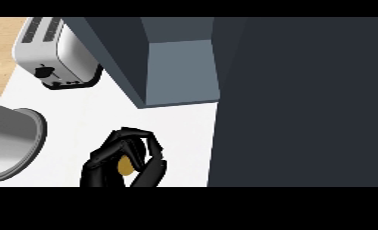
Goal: Pick up the wine, place it into the cabinet and close the cabinet
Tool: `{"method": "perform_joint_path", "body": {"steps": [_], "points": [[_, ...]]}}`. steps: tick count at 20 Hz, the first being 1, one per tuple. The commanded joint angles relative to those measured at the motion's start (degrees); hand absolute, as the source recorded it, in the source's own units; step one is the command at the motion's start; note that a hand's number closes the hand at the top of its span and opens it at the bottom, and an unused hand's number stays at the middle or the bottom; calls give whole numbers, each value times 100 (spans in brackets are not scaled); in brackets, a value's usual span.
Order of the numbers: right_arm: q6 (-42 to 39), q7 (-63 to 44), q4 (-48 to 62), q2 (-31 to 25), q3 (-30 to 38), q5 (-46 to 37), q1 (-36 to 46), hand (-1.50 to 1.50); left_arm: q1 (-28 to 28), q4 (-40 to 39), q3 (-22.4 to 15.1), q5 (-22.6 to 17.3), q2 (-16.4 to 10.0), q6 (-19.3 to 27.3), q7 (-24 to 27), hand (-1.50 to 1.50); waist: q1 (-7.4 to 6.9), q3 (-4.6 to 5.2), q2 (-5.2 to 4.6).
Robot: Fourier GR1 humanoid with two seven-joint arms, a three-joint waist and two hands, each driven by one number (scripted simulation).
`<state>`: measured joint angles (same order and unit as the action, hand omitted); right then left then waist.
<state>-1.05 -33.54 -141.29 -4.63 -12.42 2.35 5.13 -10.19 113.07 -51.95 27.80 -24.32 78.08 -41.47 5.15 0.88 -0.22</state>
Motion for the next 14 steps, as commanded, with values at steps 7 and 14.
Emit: {"method": "perform_joint_path", "body": {"steps": [7, 14], "points": [[-35, -33, -81, 3, 45, 122, -44, -150, -649, 1081, -932, -558, -1149, 292, 975, 150, -59, -2, -66], [-7, -86, -156, 74, -11, 136, 26, -150, -1104, 1853, -1207, -1271, -1376, 184, 1204, 150, -69, -9, -93]]}}
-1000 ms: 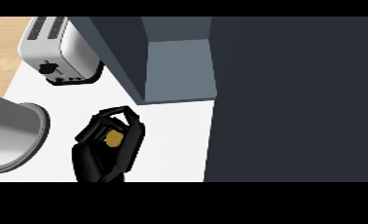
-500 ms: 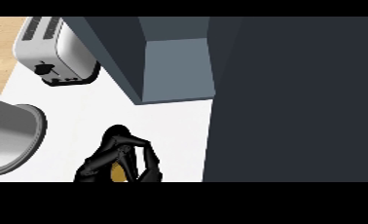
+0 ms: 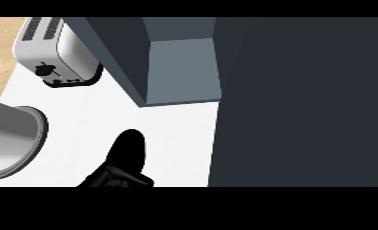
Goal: Pick up the wine, place it into the cabinet and close the cabinet
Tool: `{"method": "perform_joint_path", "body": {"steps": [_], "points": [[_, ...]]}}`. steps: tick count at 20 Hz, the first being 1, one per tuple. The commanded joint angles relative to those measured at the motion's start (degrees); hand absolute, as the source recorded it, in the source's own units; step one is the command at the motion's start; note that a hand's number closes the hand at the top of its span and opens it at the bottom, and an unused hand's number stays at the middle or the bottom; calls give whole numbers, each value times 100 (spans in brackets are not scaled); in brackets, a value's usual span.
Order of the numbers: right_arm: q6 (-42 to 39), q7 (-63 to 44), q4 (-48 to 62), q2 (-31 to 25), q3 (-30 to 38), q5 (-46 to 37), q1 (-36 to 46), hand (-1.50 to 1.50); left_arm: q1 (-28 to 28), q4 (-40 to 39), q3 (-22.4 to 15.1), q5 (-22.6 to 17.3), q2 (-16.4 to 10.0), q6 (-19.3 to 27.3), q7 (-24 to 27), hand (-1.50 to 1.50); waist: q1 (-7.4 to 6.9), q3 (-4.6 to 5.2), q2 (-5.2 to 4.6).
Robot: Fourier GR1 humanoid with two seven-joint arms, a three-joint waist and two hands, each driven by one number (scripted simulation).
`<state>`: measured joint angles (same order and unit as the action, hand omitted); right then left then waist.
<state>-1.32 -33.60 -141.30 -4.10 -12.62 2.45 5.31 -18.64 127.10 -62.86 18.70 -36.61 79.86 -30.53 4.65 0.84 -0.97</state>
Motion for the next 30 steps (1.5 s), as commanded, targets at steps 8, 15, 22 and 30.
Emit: {"method": "perform_joint_path", "body": {"steps": [8, 15, 22, 30], "points": [[-73, -229, -236, -69, 208, 331, 67, -150, -778, 228, 173, -1295, -3, -420, 411, 150, -15, -27, -47], [-80, -164, -228, -5, 237, 288, -76, -150, -1079, -28, 658, -2266, 696, -1166, 987, 150, -67, -43, -32], [-222, 104, -138, -3, 457, 409, -287, -150, -865, -857, 1869, -3659, 1447, -2578, 1958, 150, -235, -64, 7], [-209, -28, -343, 37, 490, 329, -425, -150, -1423, -2779, 2513, -3852, 2777, -3588, 2667, 150, -369, -86, 87]]}}
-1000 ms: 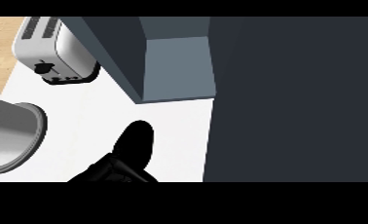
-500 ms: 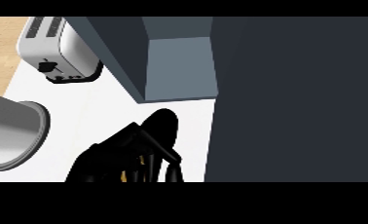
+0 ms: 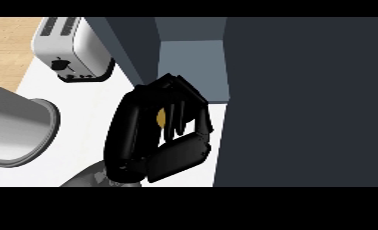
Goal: Pick up the wine, place it into the cabinet and close the cabinet
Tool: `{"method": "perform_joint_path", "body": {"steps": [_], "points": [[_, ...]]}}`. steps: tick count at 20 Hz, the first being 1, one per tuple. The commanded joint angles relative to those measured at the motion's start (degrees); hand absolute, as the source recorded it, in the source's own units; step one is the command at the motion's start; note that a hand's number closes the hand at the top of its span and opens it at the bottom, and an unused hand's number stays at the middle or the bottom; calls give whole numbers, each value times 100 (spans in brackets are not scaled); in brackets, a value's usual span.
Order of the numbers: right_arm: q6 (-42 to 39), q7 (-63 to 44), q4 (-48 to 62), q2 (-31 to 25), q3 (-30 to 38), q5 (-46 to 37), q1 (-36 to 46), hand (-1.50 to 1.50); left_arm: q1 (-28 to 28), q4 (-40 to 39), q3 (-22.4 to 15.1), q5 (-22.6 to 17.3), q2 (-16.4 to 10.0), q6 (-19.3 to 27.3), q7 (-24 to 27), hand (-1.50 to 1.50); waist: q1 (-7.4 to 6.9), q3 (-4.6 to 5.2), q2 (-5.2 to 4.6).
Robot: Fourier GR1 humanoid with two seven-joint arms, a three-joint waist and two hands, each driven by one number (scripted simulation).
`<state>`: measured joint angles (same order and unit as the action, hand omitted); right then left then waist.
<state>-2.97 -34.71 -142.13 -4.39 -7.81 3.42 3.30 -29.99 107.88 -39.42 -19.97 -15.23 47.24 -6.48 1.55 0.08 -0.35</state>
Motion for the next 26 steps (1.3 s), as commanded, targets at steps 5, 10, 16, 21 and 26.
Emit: {"method": "perform_joint_path", "body": {"steps": [5, 10, 16, 21, 26], "points": [[-115, -244, -482, -106, 369, 550, -33, -150, -441, -1767, 747, -5, 1024, -871, 673, 150, -72, -8, 24], [-80, -696, -1109, -134, 397, 617, -291, -150, -601, -1777, 792, 420, 982, -766, 264, 150, -86, -10, 53], [-124, -95, -541, 86, 71, 84, -290, -150, -365, -2286, 1154, 600, 1471, -1183, 866, 150, -118, -8, 39], [-74, -528, -508, -121, 514, 548, 262, -150, -365, -2628, 1149, 105, 1518, -1034, 1351, 150, -96, -7, 32], [-256, -116, -499, -5, 326, 416, -308, -150, -401, -3257, 1202, -338, 1521, -1054, 2083, 150, -62, -9, 27]]}}
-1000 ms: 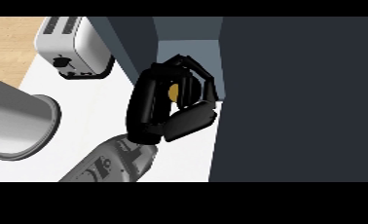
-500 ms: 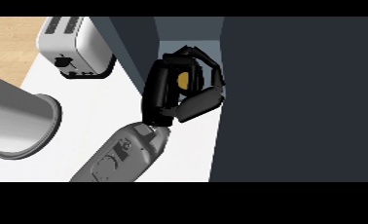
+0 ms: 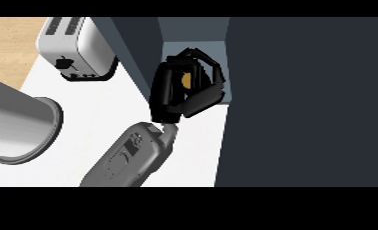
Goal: Pick up the wine, place it into the cabinet and close the cabinet
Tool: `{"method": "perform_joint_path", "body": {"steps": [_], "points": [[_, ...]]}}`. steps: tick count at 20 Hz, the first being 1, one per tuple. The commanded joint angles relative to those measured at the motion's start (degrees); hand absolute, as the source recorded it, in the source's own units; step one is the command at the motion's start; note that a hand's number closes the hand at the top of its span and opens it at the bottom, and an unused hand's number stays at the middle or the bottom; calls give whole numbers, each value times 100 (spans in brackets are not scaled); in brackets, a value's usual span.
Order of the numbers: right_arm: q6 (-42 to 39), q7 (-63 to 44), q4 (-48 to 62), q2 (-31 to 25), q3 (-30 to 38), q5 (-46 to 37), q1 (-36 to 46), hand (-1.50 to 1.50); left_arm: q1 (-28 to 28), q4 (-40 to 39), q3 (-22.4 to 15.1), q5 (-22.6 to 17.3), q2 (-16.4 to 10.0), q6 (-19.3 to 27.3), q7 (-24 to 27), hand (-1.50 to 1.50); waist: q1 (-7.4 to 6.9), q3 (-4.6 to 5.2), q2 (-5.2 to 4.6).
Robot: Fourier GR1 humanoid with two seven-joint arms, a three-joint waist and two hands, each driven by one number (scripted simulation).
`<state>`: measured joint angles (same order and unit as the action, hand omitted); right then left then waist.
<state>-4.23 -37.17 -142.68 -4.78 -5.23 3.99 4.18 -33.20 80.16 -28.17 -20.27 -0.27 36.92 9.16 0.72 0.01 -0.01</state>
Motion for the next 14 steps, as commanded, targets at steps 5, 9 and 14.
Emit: {"method": "perform_joint_path", "body": {"steps": [5, 9, 14], "points": [[17, -266, -633, 20, -136, 115, -200, -150, 292, -633, -467, 316, 26, 195, 657, 150, -9, -1, 7], [166, -292, -325, 41, 108, 183, 267, -150, 272, -921, -232, 282, 27, 17, 776, 150, -40, 0, 3], [63, -377, -579, 15, 42, 296, 13, -150, 47, -1552, 120, 272, 27, -173, 1207, 150, -15, 0, 2]]}}
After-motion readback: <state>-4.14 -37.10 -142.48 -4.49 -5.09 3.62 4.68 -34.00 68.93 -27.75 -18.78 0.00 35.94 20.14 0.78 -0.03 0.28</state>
